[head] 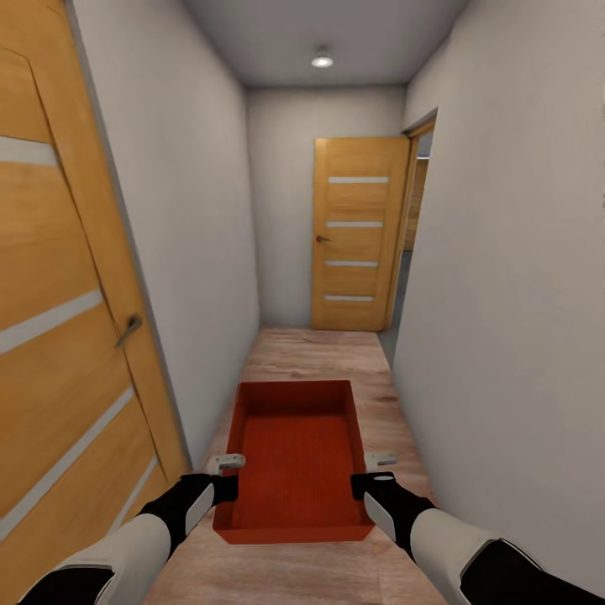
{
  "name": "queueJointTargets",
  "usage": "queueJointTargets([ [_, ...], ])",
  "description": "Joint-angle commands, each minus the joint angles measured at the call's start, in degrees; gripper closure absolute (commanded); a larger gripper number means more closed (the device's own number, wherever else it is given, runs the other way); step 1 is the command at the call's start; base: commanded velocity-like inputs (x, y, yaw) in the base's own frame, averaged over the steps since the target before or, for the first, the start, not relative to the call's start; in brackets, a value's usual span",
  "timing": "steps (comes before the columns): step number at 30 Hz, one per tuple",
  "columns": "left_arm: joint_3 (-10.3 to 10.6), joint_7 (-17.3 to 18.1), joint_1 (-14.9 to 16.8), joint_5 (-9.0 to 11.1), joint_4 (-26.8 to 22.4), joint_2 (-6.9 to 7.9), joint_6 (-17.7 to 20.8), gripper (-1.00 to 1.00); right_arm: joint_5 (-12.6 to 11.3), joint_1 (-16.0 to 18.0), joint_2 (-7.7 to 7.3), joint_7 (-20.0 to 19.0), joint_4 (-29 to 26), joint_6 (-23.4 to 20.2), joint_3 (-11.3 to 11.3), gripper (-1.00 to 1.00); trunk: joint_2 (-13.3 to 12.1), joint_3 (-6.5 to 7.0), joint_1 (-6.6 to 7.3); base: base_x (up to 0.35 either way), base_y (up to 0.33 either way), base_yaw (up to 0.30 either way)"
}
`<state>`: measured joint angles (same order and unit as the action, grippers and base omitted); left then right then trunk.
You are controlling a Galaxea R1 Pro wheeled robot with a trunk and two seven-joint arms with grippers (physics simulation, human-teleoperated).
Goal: Move the two storage containers from the living room to the garage. In the garage, place one container on the floor and stack the other container on top of it (either order is fine).
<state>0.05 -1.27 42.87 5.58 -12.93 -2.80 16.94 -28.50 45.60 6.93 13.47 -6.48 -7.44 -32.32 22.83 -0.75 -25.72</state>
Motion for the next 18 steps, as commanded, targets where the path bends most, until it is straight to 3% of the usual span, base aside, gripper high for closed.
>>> queueJointTargets([
  [1,-0.40,-0.49,0.02,-1.36,-0.25,-0.03,0.37,1.00,-1.45,0.01,0.10,-0.19,-0.12,-0.38,-1.79,1.00,0.09,-0.08,-0.06,0.323,0.000,-0.229],
  [6,-0.40,-0.49,0.02,-1.36,-0.25,-0.03,0.37,1.00,-1.43,0.01,0.10,-0.20,-0.12,-0.38,-1.78,1.00,0.09,-0.08,-0.06,0.323,0.000,-0.173],
  [18,-0.40,-0.49,0.02,-1.36,-0.25,-0.01,0.37,1.00,-1.46,0.01,0.10,-0.20,-0.12,-0.38,-1.78,1.00,0.09,-0.08,-0.06,0.323,0.000,-0.011],
])
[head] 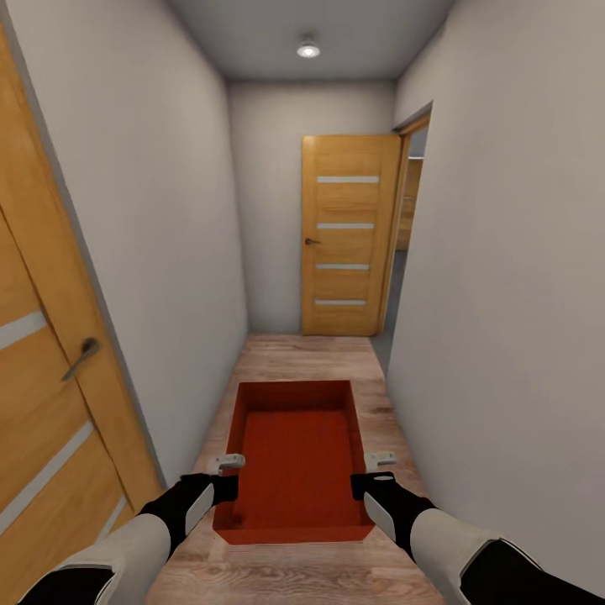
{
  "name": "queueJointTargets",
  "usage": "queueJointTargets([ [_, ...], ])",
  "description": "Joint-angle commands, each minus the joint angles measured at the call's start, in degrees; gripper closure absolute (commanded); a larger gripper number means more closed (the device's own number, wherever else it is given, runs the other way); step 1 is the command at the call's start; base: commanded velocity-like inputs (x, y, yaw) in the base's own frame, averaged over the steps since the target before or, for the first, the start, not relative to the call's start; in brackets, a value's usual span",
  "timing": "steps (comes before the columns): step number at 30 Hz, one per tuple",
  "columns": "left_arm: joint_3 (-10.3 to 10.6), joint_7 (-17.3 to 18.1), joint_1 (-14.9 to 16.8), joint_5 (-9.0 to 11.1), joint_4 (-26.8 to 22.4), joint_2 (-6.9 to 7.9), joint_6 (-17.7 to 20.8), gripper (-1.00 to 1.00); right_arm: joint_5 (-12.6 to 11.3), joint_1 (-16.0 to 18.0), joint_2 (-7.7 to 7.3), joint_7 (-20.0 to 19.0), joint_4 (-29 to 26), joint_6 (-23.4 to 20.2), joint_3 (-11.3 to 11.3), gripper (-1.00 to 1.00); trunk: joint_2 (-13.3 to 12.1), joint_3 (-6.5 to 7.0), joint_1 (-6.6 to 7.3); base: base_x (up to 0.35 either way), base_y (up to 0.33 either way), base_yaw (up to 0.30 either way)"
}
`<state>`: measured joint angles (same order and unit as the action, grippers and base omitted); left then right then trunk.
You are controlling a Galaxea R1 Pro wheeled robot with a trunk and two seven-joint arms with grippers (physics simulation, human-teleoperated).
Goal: Move the two storage containers from the living room to the garage. In the garage, place one container on the floor and stack the other container on top of it (either order is fine).
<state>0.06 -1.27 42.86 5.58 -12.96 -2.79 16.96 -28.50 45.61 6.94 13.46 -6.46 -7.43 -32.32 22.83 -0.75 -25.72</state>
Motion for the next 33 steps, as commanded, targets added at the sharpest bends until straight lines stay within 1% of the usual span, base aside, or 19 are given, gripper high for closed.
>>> queueJointTargets([
  [1,-0.41,-0.49,0.03,-1.36,-0.23,-0.02,0.36,1.00,-1.47,0.00,0.09,-0.19,-0.13,-0.39,-1.78,1.00,0.09,-0.08,-0.06,0.323,0.000,0.000],
  [21,-0.41,-0.49,0.03,-1.36,-0.23,-0.02,0.36,1.00,-1.44,0.00,0.09,-0.19,-0.13,-0.39,-1.93,1.00,0.09,-0.08,-0.06,0.323,0.000,-0.001],
  [27,-0.41,-0.49,0.03,-1.36,-0.23,-0.02,0.36,1.00,-1.43,0.00,0.09,-0.18,-0.13,-0.39,-1.87,1.00,0.09,-0.08,-0.06,0.323,0.000,-0.153],
  [33,-0.41,-0.49,0.03,-1.36,-0.23,-0.02,0.36,1.00,-1.45,0.00,0.09,-0.19,-0.13,-0.39,-1.87,1.00,0.09,-0.08,-0.06,0.323,0.000,-0.015],
])
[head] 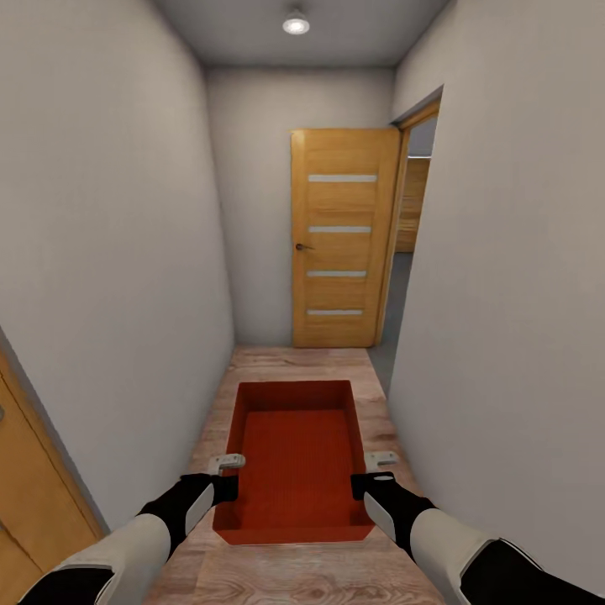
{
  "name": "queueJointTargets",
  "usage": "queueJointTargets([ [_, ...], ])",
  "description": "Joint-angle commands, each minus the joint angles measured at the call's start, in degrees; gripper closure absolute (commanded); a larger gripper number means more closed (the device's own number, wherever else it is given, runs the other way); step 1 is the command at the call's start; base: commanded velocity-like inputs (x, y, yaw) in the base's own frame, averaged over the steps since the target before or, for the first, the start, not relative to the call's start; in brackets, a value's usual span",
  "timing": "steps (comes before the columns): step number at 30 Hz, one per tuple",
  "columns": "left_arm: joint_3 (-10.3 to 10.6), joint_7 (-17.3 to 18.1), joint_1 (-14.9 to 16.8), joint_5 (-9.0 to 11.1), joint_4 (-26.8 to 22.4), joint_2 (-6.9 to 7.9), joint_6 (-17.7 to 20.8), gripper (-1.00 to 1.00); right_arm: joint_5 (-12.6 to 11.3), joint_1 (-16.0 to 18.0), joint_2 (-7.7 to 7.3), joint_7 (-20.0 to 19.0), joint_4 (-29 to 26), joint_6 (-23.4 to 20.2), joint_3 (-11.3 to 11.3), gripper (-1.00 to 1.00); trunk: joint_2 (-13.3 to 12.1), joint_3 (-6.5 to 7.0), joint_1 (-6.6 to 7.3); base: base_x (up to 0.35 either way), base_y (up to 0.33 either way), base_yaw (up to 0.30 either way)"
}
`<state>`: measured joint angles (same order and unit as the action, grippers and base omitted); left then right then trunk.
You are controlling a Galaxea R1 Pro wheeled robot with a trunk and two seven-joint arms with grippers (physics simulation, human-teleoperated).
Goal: Move the two storage containers from the living room to the garage. In the garage, place one container on the floor and stack the other container on top of it (either order is fine).
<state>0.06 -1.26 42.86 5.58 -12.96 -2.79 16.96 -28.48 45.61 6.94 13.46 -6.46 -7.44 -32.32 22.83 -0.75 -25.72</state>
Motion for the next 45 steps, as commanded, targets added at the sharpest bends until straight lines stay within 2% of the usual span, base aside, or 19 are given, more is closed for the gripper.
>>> queueJointTargets([
  [1,-0.41,-0.50,0.03,-1.36,-0.23,-0.02,0.35,1.00,-1.45,0.00,0.09,-0.19,-0.13,-0.39,-1.87,1.00,0.09,-0.08,-0.06,0.323,0.000,-0.001],
  [22,-0.41,-0.50,0.03,-1.40,-0.23,-0.02,0.28,1.00,-1.44,0.01,0.09,-0.19,-0.13,-0.31,-1.87,1.00,0.09,-0.08,-0.06,0.323,0.063,-0.001],
  [31,-0.41,-0.50,0.03,-1.42,-0.23,-0.02,0.27,1.00,-1.40,0.00,0.09,-0.19,-0.13,-0.30,-1.84,1.00,0.09,-0.08,-0.06,0.323,0.071,-0.148],
  [45,-0.41,-0.50,0.03,-1.44,-0.23,-0.02,0.27,1.00,-1.46,0.00,0.09,-0.19,-0.13,-0.30,-1.87,1.00,0.09,-0.08,-0.06,0.323,0.071,-0.011],
])
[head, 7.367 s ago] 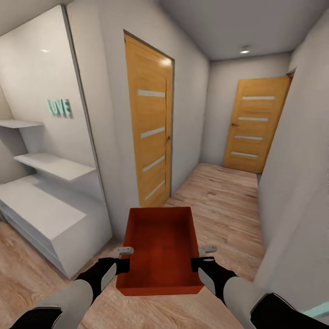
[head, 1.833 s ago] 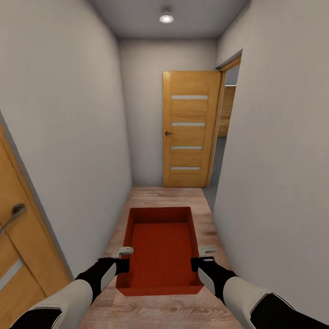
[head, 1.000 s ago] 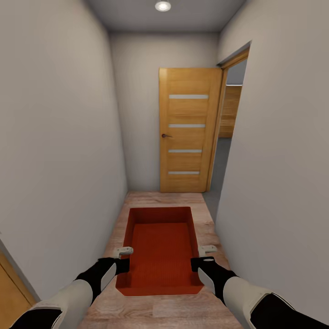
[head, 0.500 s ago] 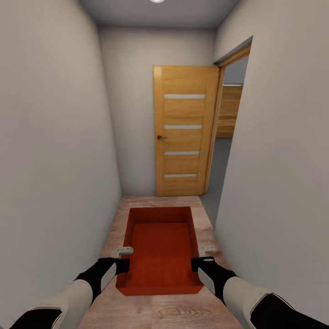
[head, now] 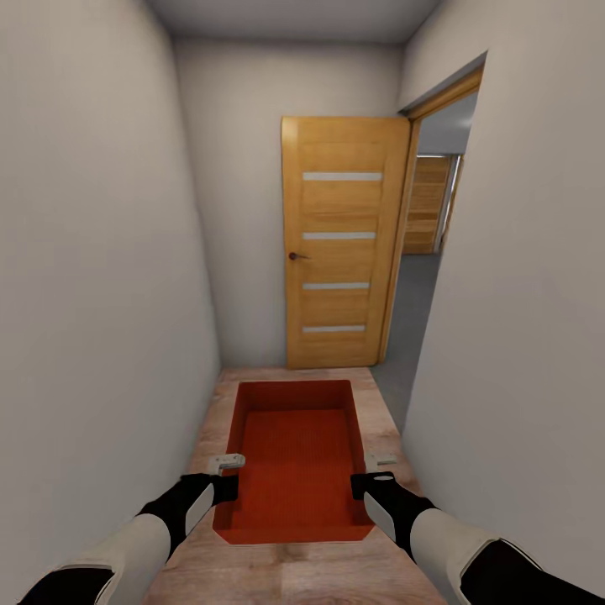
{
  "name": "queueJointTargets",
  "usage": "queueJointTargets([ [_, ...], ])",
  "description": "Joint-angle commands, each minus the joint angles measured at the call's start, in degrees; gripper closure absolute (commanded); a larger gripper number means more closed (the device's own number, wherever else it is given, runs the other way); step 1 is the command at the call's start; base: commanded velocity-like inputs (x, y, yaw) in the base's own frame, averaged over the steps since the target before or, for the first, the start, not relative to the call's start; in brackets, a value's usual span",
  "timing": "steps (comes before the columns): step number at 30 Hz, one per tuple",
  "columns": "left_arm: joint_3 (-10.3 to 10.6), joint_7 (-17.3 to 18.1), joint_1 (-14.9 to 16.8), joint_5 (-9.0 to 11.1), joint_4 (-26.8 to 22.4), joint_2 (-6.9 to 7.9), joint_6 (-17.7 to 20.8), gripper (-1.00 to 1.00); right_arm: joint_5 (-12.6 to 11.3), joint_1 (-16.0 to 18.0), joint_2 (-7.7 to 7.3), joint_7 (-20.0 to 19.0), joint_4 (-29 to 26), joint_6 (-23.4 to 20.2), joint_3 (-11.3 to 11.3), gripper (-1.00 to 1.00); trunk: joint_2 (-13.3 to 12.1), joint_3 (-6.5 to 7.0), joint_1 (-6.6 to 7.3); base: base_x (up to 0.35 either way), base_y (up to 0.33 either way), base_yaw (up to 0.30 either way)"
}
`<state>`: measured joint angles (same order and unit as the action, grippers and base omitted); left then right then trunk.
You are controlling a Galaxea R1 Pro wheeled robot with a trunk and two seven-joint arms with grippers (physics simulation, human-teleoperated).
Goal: Move the two storage containers from the living room to the garage. In the garage, place one container on the floor and stack the other container on top of it (either order is fine).
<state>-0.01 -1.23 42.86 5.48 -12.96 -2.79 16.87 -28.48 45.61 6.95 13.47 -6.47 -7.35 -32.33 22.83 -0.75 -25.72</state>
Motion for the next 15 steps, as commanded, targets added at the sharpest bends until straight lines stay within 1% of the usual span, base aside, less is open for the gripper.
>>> queueJointTargets([
  [1,-0.35,-0.53,0.03,-1.35,-0.23,-0.02,0.35,1.00,-1.47,0.00,0.09,-0.20,-0.12,-0.38,-1.86,1.00,0.09,-0.08,-0.06,0.323,0.071,0.000],
  [15,-0.35,-0.53,0.03,-1.33,-0.23,-0.02,0.35,1.00,-1.42,0.02,0.09,-0.20,-0.12,-0.39,-1.86,1.00,0.09,-0.08,-0.06,0.323,0.071,0.000],
])
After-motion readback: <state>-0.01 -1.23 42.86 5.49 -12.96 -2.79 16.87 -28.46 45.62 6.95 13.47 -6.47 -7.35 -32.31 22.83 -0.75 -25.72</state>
